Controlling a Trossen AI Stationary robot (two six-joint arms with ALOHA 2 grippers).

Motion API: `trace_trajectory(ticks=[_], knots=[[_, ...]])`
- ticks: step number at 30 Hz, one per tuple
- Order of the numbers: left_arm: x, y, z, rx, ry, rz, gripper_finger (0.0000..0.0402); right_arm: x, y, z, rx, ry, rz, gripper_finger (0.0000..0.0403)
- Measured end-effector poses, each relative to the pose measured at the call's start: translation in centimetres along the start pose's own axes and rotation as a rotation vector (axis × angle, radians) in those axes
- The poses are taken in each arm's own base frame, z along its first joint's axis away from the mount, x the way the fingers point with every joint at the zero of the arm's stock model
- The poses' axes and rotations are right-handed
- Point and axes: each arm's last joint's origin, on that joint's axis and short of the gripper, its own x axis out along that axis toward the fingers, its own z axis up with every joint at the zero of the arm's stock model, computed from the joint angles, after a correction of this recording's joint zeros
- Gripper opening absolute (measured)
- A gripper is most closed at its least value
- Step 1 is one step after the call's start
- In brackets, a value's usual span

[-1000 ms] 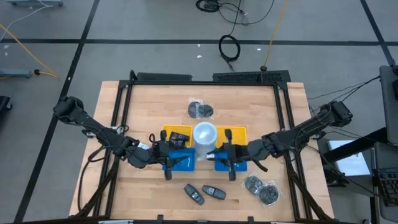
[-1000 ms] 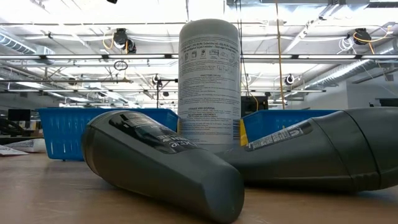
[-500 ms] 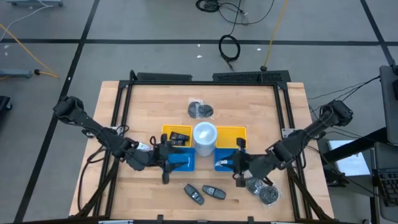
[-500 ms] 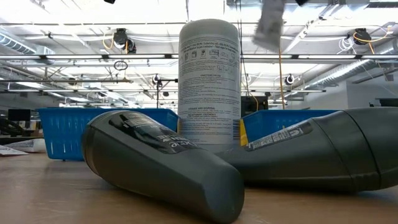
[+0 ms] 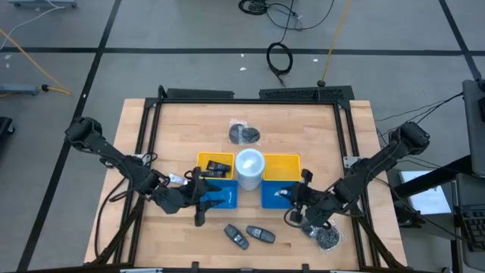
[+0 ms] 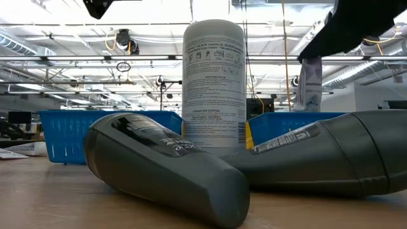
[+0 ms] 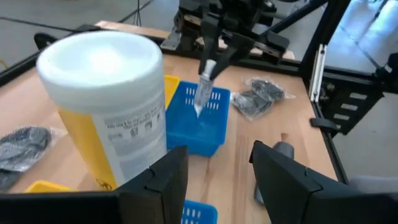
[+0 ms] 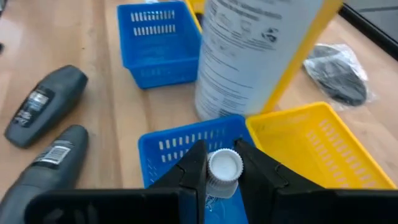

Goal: Pick & Place Travel size toiletries
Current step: Put the toothpaste into the right blue bin

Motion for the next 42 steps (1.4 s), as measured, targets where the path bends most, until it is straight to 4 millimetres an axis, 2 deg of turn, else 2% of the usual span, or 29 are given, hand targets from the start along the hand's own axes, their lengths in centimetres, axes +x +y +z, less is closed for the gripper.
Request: trace_trajectory(ticks=[14, 21, 25, 34, 42], knots=[[-0.1, 0.1, -0.8, -0.063, 0.094, -0.039, 0.0167, 0.1, 0.2, 0.2, 0.003, -0.056, 0.001, 0.0056], [-0.1, 0.4, -1.3, -0.05, 0.141, -0.012, 0.0166, 0.1, 0.3, 0.3, 0.014, -0.066, 0.009, 0.0143], [-0.1, 0.5, -1.5, -0.062, 0.165, 0.003, 0.0164, 0.1, 0.3, 0.3, 0.015, -0.066, 0.01, 0.0167], [-0.4, 1.2, -2.5, -0.058, 0.259, 0.067, 0.0163, 0.1, 0.3, 0.3, 0.014, -0.066, 0.011, 0.0157], [-1.5, 2.8, -4.7, -0.013, 0.52, 0.185, 0.0163, 0.1, 0.3, 0.3, 0.01, -0.065, 0.011, 0.0154]])
